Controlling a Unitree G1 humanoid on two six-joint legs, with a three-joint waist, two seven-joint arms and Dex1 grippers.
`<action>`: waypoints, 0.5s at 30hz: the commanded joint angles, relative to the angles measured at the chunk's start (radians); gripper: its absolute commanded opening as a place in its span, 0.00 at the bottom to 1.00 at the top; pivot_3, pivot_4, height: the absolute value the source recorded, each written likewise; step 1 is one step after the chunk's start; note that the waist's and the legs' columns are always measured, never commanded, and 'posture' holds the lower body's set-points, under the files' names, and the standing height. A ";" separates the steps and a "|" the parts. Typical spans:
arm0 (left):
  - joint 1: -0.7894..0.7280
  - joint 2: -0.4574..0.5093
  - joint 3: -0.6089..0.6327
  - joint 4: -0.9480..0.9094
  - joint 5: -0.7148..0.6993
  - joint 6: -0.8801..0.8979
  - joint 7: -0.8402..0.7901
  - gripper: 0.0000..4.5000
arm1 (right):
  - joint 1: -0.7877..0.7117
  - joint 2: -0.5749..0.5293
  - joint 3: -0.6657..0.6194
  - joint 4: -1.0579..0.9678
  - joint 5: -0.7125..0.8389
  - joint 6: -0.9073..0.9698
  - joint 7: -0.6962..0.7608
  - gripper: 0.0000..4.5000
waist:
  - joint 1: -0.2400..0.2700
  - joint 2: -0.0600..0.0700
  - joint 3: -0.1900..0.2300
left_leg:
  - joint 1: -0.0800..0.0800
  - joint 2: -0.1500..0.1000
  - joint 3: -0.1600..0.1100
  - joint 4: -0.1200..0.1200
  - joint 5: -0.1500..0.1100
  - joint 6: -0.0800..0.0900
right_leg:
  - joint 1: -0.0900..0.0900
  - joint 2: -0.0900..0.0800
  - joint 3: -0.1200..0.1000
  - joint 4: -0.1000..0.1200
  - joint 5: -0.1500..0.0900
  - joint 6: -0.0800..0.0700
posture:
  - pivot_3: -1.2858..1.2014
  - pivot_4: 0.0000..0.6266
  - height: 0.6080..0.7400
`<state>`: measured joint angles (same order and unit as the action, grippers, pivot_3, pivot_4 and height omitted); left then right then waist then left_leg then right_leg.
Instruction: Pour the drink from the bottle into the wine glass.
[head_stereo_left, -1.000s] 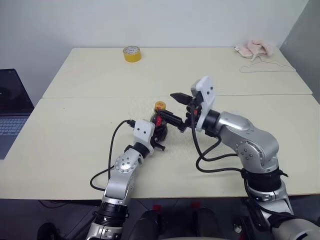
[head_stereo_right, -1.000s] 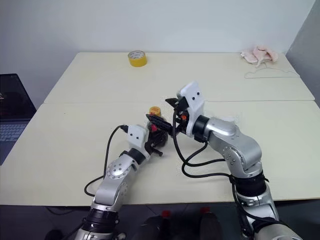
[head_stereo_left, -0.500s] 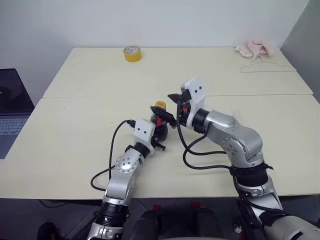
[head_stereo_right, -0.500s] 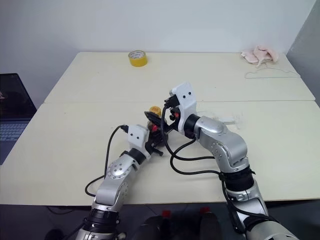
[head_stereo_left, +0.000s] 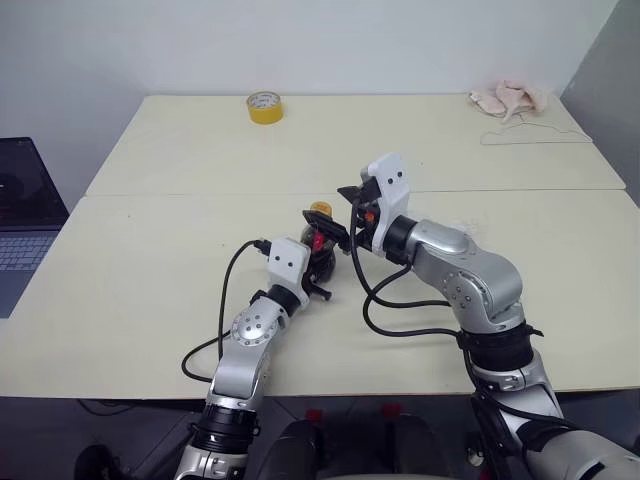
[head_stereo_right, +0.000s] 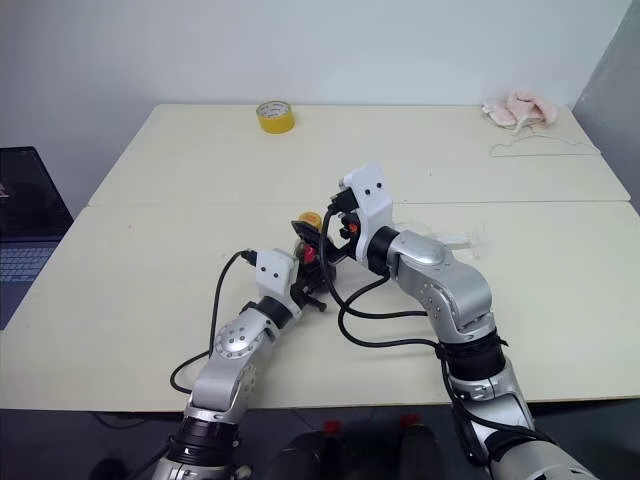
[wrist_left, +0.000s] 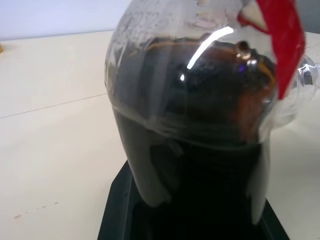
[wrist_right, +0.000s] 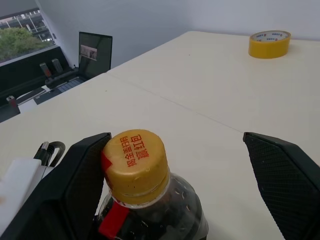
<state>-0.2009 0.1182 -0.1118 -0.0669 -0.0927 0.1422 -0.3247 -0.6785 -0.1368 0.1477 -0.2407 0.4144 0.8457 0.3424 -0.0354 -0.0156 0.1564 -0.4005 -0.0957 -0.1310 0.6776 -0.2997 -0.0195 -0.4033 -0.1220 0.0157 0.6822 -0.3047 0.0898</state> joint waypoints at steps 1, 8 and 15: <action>-0.008 0.001 0.009 -0.023 -0.003 -0.037 -0.001 0.17 | 0.001 -0.010 -0.033 -0.034 -0.006 -0.005 -0.015 1.00 | 0.000 0.000 0.000 | 0.000 0.000 0.000 0.000 0.000 0.000 | 0.000 0.000 0.000 0.000 0.000 0.000 | 0.52 0.24 1.00; -0.008 0.003 0.011 -0.023 -0.003 -0.037 -0.002 0.17 | 0.049 -0.047 -0.044 -0.087 0.003 0.021 -0.010 1.00 | 0.001 0.000 0.000 | 0.000 0.000 0.000 0.000 0.000 0.000 | 0.000 0.000 0.000 0.000 0.000 0.000 | 0.52 0.24 1.00; -0.009 0.004 0.011 -0.019 -0.003 -0.040 -0.005 0.17 | 0.073 -0.069 -0.053 -0.112 0.010 0.030 -0.009 1.00 | 0.001 0.000 0.000 | 0.000 0.000 0.000 0.000 0.000 0.000 | 0.000 0.000 0.000 0.000 0.000 0.000 | 0.52 0.24 1.00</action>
<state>-0.2030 0.1199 -0.1139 -0.0638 -0.0908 0.1416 -0.3304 -0.6059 -0.1897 0.1402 -0.3327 0.4357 0.8775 0.3484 -0.0341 -0.0155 0.1563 -0.4006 -0.0957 -0.1309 0.6775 -0.2997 -0.0195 -0.4029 -0.1220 0.0158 0.6821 -0.3047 0.0898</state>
